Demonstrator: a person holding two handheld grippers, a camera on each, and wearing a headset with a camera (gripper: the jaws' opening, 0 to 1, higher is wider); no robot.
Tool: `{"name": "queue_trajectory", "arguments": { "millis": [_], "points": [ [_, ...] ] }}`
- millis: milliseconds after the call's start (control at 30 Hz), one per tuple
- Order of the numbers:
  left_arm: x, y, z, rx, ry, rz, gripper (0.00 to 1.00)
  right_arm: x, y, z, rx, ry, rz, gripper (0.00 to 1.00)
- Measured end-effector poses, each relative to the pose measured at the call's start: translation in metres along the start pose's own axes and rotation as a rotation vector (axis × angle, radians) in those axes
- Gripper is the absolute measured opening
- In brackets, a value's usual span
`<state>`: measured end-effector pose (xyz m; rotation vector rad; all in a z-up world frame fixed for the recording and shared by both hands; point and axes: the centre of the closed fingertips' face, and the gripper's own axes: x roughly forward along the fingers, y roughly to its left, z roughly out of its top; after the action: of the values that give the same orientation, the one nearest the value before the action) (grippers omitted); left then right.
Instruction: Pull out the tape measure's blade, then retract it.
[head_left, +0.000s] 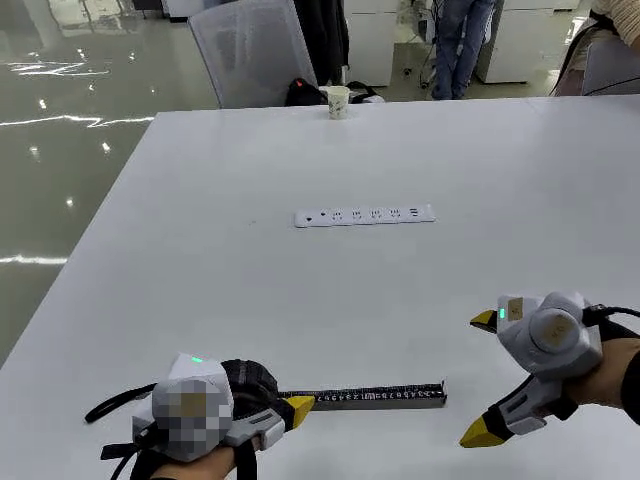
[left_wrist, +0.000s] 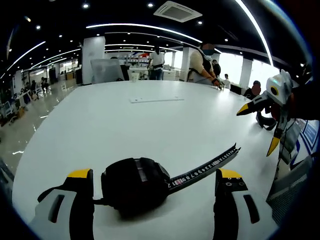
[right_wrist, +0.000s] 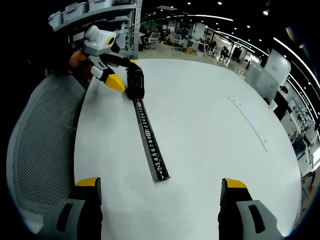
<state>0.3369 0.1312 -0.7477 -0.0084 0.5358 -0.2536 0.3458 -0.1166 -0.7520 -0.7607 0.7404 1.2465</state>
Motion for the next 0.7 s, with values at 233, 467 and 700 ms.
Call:
{"name": "queue_trajectory", "arguments": {
  "millis": [233,467,700],
  "points": [
    [0.003,0.005,0.0,-0.043,-0.048,0.031,0.99,0.018,0.002,-0.003,-0.024,0.026,0.067,0.99],
    [0.005,0.01,-0.005,-0.108,-0.042,0.064,0.99,0.031,0.002,-0.012,-0.045,0.072,0.11,0.99],
    [0.009,0.009,-0.003,-0.082,-0.072,0.061,0.99,0.039,-0.002,-0.014,-0.049,0.087,0.128,0.92]
  ]
}}
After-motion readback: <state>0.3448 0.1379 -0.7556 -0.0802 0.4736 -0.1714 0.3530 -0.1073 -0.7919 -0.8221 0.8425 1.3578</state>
